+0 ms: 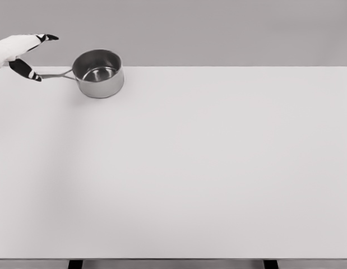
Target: Rotate pot handle
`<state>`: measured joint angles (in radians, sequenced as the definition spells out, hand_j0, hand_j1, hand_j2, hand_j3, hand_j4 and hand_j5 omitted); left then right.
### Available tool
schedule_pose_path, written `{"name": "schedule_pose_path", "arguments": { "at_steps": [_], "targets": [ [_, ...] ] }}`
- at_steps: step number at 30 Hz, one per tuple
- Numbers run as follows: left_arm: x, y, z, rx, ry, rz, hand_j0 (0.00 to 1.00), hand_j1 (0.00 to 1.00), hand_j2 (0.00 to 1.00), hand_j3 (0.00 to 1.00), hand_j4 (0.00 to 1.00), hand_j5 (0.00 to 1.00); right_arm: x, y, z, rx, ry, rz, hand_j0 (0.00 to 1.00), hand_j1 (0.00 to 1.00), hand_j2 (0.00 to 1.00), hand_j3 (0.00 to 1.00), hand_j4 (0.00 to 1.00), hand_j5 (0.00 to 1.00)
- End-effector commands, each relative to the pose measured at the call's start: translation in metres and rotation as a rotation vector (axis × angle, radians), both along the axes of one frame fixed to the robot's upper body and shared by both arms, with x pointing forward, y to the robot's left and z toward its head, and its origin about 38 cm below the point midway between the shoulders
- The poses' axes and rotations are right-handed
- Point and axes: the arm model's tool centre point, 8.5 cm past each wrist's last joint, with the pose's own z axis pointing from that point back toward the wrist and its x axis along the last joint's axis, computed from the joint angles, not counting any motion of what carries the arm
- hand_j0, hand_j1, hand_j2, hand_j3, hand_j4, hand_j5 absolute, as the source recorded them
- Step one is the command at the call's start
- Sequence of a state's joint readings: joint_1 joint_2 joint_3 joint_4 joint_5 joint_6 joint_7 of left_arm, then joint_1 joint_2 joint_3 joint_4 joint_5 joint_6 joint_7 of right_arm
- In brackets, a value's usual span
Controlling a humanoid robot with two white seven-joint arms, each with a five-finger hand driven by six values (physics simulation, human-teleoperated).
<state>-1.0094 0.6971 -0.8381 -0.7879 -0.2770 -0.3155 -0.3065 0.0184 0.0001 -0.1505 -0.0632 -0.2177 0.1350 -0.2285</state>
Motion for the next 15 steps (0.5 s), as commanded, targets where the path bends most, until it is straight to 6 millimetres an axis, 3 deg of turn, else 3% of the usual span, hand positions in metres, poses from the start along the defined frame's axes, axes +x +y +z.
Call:
{"name": "schedule_pose_path", "arguments": {
  "at_steps": [1, 3, 5, 8, 9, 12, 13, 15],
  "targets": [
    [-0.017, 0.005, 0.019, -0.018, -0.066, -0.197, 1.0, 1.0, 1.0, 1.0, 1.0, 1.0, 0.0, 0.0, 0.0, 0.0, 0.0, 0.002, 1.0, 1.0, 1.0, 1.0, 1.0, 1.0],
    [-0.031, 0.0, 0.021, 0.003, -0.077, -0.282, 1.0, 1.0, 1.0, 1.0, 1.0, 1.0, 0.0, 0.0, 0.0, 0.0, 0.0, 0.002, 1.0, 1.0, 1.0, 1.0, 1.0, 1.0],
    [-0.048, -0.014, 0.036, 0.044, -0.105, -0.372, 1.0, 1.0, 1.0, 1.0, 1.0, 1.0, 0.0, 0.0, 0.0, 0.0, 0.0, 0.002, 1.0, 1.0, 1.0, 1.0, 1.0, 1.0],
    [-0.078, -0.075, 0.068, 0.093, -0.187, -0.602, 1.0, 1.0, 1.0, 1.0, 1.0, 1.0, 0.0, 0.0, 0.0, 0.0, 0.0, 0.0, 1.0, 1.0, 1.0, 1.0, 1.0, 1.0],
    [-0.092, -0.099, 0.067, 0.116, -0.172, -0.69, 1.0, 1.0, 1.0, 1.0, 1.0, 1.0, 0.0, 0.0, 0.0, 0.0, 0.0, 0.002, 1.0, 1.0, 1.0, 1.0, 1.0, 1.0],
    [-0.123, -0.143, 0.044, 0.115, -0.12, -0.848, 1.0, 1.0, 1.0, 1.0, 1.0, 1.0, 0.0, 0.0, 0.0, 0.0, 0.0, 0.002, 1.0, 1.0, 1.0, 1.0, 1.0, 1.0],
    [-0.144, -0.168, 0.044, 0.102, -0.139, -0.939, 1.0, 1.0, 1.0, 1.0, 1.0, 1.0, 0.0, 0.0, 0.0, 0.0, 0.0, 0.0, 1.0, 1.0, 1.0, 1.0, 1.0, 1.0],
    [-0.156, -0.178, 0.038, 0.084, -0.133, -0.981, 1.0, 1.0, 1.0, 1.0, 1.0, 1.0, 0.0, 0.0, 0.0, 0.0, 0.0, 0.002, 1.0, 1.0, 1.0, 1.0, 1.0, 1.0]
  ]
}}
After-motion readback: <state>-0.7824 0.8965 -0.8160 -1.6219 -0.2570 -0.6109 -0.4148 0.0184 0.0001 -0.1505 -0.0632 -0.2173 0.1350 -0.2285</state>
